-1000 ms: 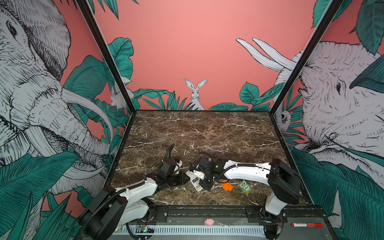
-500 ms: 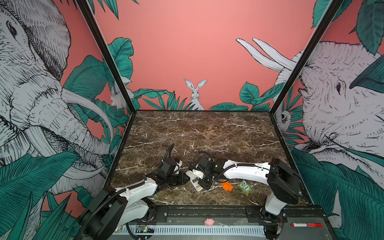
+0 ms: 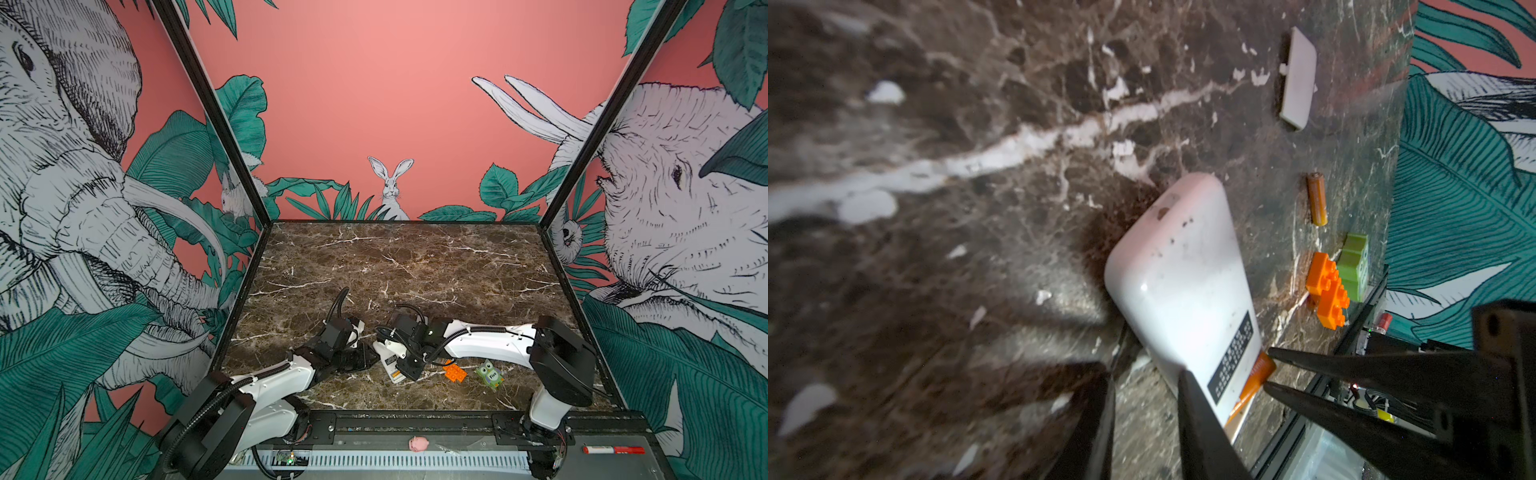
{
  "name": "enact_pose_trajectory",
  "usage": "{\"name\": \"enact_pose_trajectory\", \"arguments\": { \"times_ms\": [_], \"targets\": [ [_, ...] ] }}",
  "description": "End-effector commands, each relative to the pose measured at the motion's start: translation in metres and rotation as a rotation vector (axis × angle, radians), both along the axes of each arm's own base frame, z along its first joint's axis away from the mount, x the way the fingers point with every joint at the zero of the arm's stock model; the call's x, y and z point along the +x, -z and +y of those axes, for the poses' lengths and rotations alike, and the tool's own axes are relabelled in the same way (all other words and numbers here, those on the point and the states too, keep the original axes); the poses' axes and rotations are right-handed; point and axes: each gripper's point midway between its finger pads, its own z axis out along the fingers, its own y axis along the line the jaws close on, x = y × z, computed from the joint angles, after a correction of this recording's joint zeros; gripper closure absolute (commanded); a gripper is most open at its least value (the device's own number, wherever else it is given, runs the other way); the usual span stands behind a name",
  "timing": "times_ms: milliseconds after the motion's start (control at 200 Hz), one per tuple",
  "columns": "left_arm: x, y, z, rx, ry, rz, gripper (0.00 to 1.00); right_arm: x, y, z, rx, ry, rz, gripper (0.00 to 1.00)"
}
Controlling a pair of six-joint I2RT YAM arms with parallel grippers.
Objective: Load the batteries into the remote control
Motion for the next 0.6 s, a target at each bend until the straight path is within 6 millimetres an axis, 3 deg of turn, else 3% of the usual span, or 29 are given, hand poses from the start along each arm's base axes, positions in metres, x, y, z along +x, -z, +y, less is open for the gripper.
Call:
{"name": "enact_pose_trajectory", "arguments": {
  "times_ms": [0, 595],
  "targets": [
    [-0.01, 0.014, 0.009, 0.036, -0.007, 0.037, 0.71, -0.001, 0.004, 0.004, -0.008, 0.002, 0.011, 0.86],
    [-0.034, 0.016, 0.01, 0.019, 0.009, 0.075, 0.7, -0.005, 0.011, 0.004, -0.05, -0.007, 0.003, 0.87]
  ]
}}
